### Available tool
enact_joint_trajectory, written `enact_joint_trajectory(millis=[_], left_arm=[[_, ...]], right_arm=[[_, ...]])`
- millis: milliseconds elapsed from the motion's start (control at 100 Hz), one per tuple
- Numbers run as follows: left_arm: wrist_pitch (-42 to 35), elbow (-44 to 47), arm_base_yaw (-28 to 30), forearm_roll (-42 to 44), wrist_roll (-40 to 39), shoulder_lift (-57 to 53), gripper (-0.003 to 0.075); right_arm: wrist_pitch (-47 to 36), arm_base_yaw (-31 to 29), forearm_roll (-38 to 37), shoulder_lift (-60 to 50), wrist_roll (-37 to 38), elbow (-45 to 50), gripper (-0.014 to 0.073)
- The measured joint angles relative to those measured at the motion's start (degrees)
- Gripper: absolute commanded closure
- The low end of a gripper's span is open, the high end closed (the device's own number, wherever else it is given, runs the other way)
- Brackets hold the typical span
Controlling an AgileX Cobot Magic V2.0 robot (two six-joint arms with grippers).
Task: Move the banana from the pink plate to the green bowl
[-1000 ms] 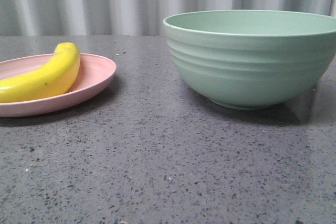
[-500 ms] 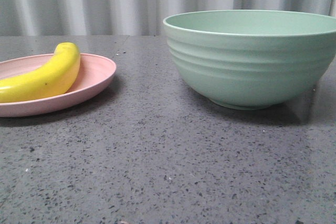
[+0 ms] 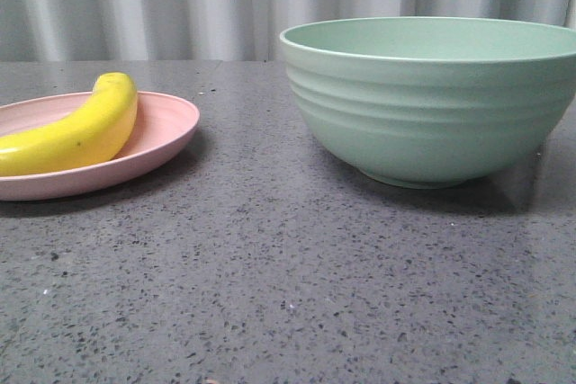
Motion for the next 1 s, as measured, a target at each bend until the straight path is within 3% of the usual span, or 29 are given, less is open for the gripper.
enact_joint_trajectory(millis=[1000], left_arm=[[-2.4, 0.0, 0.0, -1.6, 0.0, 0.0, 0.0741]], right_arm=[[-2.0, 0.0, 0.0, 0.0, 0.0, 0.0, 0.0657]])
